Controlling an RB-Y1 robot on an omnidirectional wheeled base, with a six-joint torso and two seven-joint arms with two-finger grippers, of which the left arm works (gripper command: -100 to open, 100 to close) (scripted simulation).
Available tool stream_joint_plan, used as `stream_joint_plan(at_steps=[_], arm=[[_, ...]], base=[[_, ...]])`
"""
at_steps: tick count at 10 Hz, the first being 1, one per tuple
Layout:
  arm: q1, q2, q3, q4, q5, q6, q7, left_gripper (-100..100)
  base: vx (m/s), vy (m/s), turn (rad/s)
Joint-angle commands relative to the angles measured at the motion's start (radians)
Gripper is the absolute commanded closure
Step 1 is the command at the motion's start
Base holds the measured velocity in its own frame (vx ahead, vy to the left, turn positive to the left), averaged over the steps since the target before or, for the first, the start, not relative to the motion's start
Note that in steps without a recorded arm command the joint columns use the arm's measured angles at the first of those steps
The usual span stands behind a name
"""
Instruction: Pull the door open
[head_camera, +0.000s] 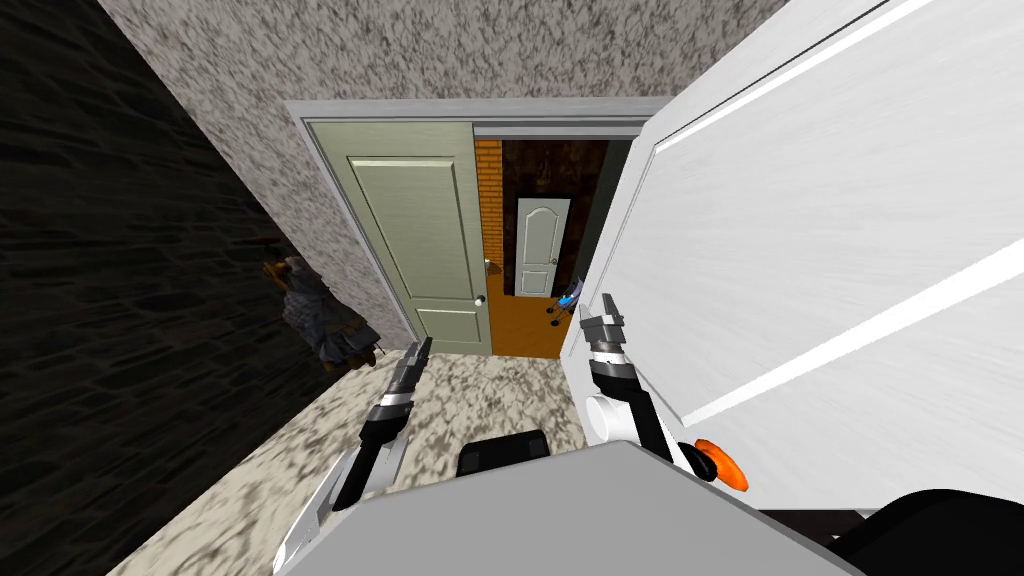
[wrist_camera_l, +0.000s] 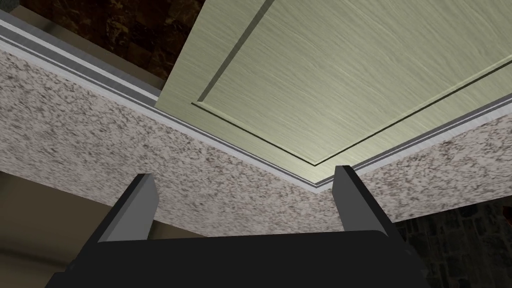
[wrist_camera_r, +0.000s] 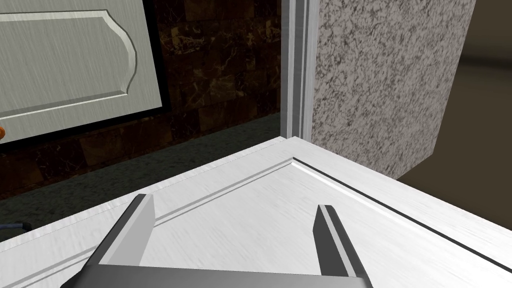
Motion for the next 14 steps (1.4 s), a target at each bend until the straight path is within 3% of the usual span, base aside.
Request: stream_joint_plan(at_steps=[1, 14], arm=[[-0.010, 0.004, 0.002, 0.037, -0.008, -0.010, -0.028, -100], [-0.086, 0.033, 0.017, 0.319, -0.068, -0.080, -0.232, -100]], base=[[0.100, -0.037, -0.005], [0.101, -0.027, -0.005]])
